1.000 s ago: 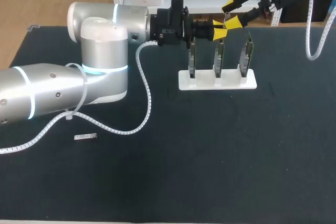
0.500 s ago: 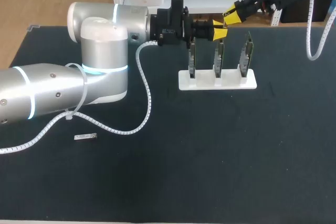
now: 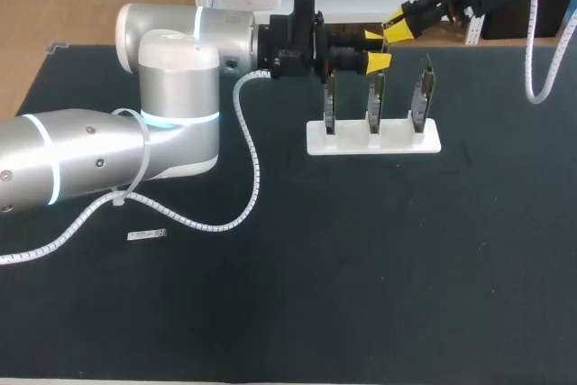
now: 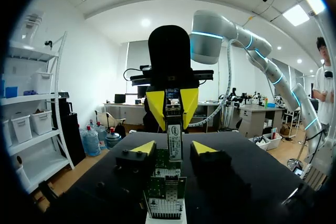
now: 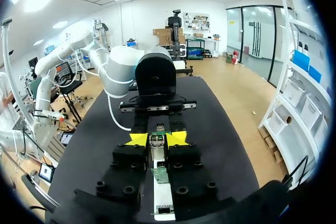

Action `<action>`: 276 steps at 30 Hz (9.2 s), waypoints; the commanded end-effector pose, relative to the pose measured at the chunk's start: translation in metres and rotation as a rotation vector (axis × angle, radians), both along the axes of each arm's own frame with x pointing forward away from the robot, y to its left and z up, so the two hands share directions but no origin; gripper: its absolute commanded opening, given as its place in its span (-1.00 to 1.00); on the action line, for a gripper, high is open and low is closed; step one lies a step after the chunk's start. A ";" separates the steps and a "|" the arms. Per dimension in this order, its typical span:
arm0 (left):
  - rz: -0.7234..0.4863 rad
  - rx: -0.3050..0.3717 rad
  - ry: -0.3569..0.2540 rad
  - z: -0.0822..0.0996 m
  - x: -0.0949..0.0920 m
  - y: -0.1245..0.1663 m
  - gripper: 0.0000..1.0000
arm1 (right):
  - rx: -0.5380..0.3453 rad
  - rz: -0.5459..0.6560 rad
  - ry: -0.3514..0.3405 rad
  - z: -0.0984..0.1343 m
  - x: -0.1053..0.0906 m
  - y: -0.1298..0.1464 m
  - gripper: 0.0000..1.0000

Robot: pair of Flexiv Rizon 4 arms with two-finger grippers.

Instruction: Pick up the optical module with the left hand, and insert it into the network port with the right hand.

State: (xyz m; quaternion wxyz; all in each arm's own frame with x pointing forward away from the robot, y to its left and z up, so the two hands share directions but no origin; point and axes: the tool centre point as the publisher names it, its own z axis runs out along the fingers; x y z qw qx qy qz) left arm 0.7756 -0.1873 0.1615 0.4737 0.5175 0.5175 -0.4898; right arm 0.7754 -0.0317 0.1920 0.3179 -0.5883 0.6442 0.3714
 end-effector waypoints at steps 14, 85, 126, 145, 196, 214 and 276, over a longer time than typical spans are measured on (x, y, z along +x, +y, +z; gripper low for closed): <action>0.022 0.027 0.015 -0.002 0.000 0.012 1.00 | 0.004 0.006 -0.003 0.000 0.005 0.000 -1.00; -0.001 0.529 0.021 -0.042 -0.009 0.037 1.00 | 0.007 0.009 -0.005 -0.002 0.006 0.000 -1.00; -0.011 0.537 0.013 -0.043 -0.006 0.036 1.00 | 0.012 0.000 -0.001 -0.004 0.008 -0.001 -1.00; -0.002 0.539 0.015 -0.043 -0.007 0.036 1.00 | 0.016 0.004 -0.002 -0.004 0.010 0.001 -1.00; -0.002 0.539 0.015 -0.043 -0.007 0.036 1.00 | -0.034 0.021 0.003 -0.020 0.006 0.002 -1.00; -0.002 0.539 0.015 -0.043 -0.007 0.036 1.00 | -0.049 0.026 -0.001 -0.023 0.004 0.003 -1.00; -0.002 0.539 0.015 -0.043 -0.007 0.036 1.00 | -0.061 0.019 -0.028 -0.021 0.003 0.004 -1.00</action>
